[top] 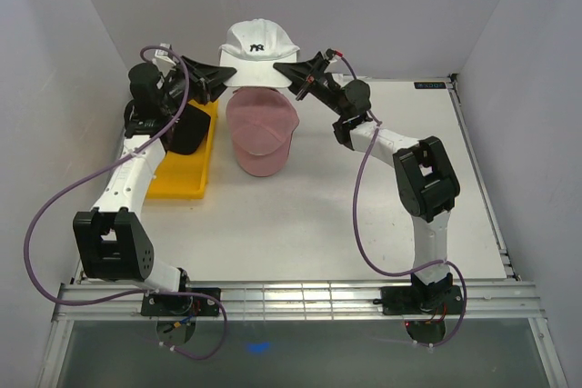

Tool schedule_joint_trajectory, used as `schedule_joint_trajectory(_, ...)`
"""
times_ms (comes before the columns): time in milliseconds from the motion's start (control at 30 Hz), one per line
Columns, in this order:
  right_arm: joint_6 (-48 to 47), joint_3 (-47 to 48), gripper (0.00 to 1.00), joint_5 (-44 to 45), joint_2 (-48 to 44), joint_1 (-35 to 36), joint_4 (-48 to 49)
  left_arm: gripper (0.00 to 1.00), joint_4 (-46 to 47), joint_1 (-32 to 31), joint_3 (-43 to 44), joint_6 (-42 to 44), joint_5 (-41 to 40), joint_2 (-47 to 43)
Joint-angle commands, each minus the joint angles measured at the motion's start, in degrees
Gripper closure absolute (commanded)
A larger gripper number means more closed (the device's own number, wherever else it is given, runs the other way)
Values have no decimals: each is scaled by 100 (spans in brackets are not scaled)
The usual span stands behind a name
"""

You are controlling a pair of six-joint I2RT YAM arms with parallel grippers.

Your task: Stack the hats

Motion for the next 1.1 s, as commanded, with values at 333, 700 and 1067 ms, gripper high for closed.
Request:
schedule_joint_trajectory(333, -501, 387, 92, -1175, 280, -42, 553, 89, 696, -88, -401, 262, 584, 372)
schedule_joint_trajectory(700, -748, 27, 92, -1491, 210, -51, 817, 93, 1058, -149, -814, 280, 918, 523)
schedule_joint_trajectory(1067, -1230, -352, 92, -1816, -45, 10, 686, 95, 1137, -149, -1289, 456, 1068, 320)
